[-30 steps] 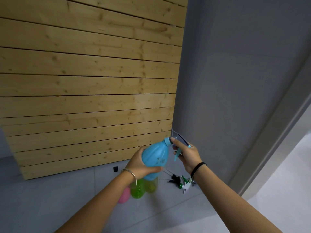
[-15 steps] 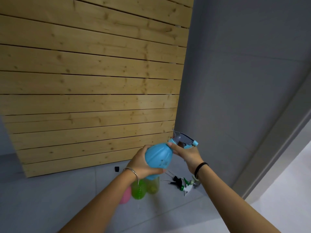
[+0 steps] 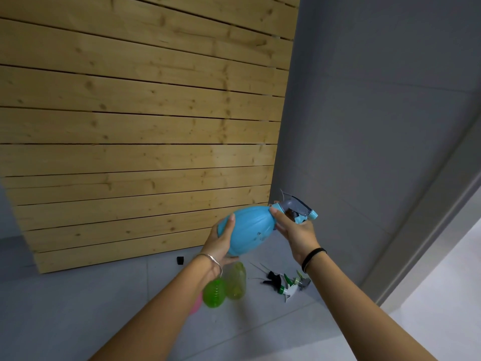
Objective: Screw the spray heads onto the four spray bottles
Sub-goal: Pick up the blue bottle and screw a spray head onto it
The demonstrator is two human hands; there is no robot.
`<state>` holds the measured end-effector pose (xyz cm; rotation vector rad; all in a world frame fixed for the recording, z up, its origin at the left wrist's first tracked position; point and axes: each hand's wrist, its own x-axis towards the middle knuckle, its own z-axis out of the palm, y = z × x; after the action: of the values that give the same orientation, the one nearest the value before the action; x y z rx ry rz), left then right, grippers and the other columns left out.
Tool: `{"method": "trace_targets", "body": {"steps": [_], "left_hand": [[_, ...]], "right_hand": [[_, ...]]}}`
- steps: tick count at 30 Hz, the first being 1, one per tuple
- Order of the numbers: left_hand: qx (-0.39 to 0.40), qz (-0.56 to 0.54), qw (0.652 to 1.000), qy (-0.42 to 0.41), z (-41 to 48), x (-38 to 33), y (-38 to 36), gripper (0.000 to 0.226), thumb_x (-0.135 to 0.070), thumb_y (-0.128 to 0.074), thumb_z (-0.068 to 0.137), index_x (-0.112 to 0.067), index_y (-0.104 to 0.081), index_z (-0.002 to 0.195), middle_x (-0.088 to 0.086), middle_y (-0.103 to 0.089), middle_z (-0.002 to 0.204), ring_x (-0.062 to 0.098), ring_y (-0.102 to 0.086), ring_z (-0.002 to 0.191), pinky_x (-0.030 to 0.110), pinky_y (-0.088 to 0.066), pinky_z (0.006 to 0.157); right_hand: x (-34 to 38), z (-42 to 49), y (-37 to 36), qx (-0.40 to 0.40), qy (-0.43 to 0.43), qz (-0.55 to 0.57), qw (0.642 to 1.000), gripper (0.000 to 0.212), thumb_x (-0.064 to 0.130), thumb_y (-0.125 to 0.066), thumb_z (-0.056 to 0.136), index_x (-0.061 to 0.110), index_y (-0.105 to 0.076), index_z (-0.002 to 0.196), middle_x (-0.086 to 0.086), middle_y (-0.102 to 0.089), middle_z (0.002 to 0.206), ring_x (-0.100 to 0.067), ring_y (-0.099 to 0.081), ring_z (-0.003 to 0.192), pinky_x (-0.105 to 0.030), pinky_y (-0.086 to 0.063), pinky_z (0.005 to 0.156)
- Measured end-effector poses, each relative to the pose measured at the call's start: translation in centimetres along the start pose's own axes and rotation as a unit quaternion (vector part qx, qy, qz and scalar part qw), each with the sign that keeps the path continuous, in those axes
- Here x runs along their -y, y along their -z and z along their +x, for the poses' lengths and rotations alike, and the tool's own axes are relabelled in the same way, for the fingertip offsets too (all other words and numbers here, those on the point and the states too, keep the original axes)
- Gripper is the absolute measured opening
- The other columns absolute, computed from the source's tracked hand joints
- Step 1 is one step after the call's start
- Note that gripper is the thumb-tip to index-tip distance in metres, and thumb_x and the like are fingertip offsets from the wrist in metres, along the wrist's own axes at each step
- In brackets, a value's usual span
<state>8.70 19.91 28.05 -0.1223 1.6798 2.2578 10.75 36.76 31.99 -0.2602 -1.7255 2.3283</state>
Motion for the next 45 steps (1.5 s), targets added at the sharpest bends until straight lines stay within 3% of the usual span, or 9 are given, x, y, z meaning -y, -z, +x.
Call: {"method": "trace_targets", "body": {"steps": [5, 9, 18, 22, 27, 31, 35, 40, 45], "left_hand": [[0.048, -0.035, 0.998, -0.026, -0.5, -0.5, 0.0, 0.072, -0.048, -0.068, 0.067, -0.016, -0.052, 0.129, 0.004, -0.066, 0.114, 0.018, -0.064, 0.102, 0.029, -0.058, 0.075], [0.072, -0.086, 0.990, 0.080, -0.3, -0.6, 0.2, 0.067, -0.068, -0.041, 0.081, -0.023, -0.043, 0.130, 0.012, -0.054, 0.129, 0.032, -0.060, 0.111, 0.046, -0.054, 0.084], [0.149, -0.079, 0.979, 0.113, -0.3, -1.0, 0.9, 0.069, -0.072, -0.049, 0.073, -0.027, -0.051, 0.125, 0.015, -0.059, 0.125, 0.032, -0.064, 0.103, 0.050, -0.053, 0.089], [0.158, -0.078, 0.981, 0.076, -0.2, -0.8, 0.9, 0.101, -0.053, -0.085, 0.047, -0.022, -0.044, 0.134, 0.014, -0.052, 0.135, 0.029, -0.057, 0.115, 0.041, -0.057, 0.083], [0.186, -0.057, 0.969, 0.152, -0.6, -0.5, 1.2, 0.075, -0.075, -0.052, 0.064, -0.025, -0.050, 0.120, 0.019, -0.055, 0.128, 0.039, -0.063, 0.106, 0.050, -0.056, 0.082], [0.170, -0.072, 0.981, 0.052, 0.1, -0.7, 1.0, 0.107, -0.049, -0.089, 0.042, -0.021, -0.043, 0.135, 0.011, -0.062, 0.126, 0.025, -0.065, 0.106, 0.035, -0.059, 0.073], [0.168, -0.078, 0.970, 0.158, -0.4, -0.6, 1.2, 0.078, -0.076, -0.050, 0.066, -0.023, -0.054, 0.122, 0.018, -0.060, 0.124, 0.035, -0.066, 0.099, 0.048, -0.057, 0.080], [0.171, -0.069, 0.981, 0.060, -0.1, -0.7, 1.1, 0.105, -0.048, -0.089, 0.043, -0.019, -0.046, 0.134, 0.010, -0.063, 0.126, 0.024, -0.065, 0.108, 0.036, -0.058, 0.075], [0.158, -0.076, 0.975, 0.139, -0.5, -0.4, 1.2, 0.082, -0.068, -0.063, 0.059, -0.024, -0.048, 0.126, 0.016, -0.056, 0.130, 0.035, -0.058, 0.115, 0.052, -0.055, 0.085]], "right_hand": [[-0.3, 0.0, 0.3, 0.005, -0.040, 0.034, 0.999, 0.047, 0.016, -0.073, 0.080, 0.000, -0.060, 0.121, -0.015, -0.069, 0.118, -0.023, -0.067, 0.107, -0.036, -0.052, 0.096], [0.1, 0.1, 0.3, 0.016, -0.034, 0.032, 0.999, 0.040, 0.016, -0.071, 0.082, 0.003, -0.062, 0.119, -0.012, -0.070, 0.117, -0.021, -0.068, 0.106, -0.028, -0.058, 0.086], [0.4, -0.2, 0.2, 0.026, -0.057, 0.025, 0.998, 0.044, 0.024, -0.066, 0.086, 0.002, -0.059, 0.123, -0.011, -0.068, 0.120, -0.021, -0.066, 0.111, -0.028, -0.054, 0.086], [0.6, -0.2, 0.5, 0.018, -0.072, 0.029, 0.997, 0.044, 0.026, -0.065, 0.087, 0.003, -0.058, 0.124, -0.012, -0.068, 0.121, -0.023, -0.064, 0.113, -0.034, -0.051, 0.094], [0.6, -0.3, 0.4, 0.008, -0.058, 0.016, 0.998, 0.040, 0.022, -0.069, 0.083, 0.005, -0.062, 0.119, -0.014, -0.068, 0.120, -0.024, -0.066, 0.110, -0.031, -0.054, 0.086], [0.6, -0.3, 0.6, -0.004, -0.071, 0.025, 0.997, 0.044, 0.024, -0.068, 0.085, 0.000, -0.060, 0.120, -0.014, -0.069, 0.118, -0.024, -0.066, 0.109, -0.033, -0.053, 0.090], [0.5, -0.5, 0.1, -0.003, -0.061, 0.014, 0.998, 0.044, 0.023, -0.070, 0.083, 0.000, -0.061, 0.119, -0.016, -0.069, 0.118, -0.026, -0.066, 0.108, -0.031, -0.055, 0.085], [0.7, -0.6, 0.3, 0.001, -0.068, 0.029, 0.997, 0.034, 0.024, -0.067, 0.085, 0.005, -0.065, 0.112, -0.014, -0.070, 0.117, -0.023, -0.067, 0.106, -0.025, -0.056, 0.076], [0.6, -0.8, 0.0, 0.002, -0.057, 0.011, 0.998, 0.037, 0.023, -0.070, 0.083, 0.005, -0.064, 0.115, -0.013, -0.070, 0.117, -0.021, -0.068, 0.104, -0.022, -0.057, 0.073]]}}
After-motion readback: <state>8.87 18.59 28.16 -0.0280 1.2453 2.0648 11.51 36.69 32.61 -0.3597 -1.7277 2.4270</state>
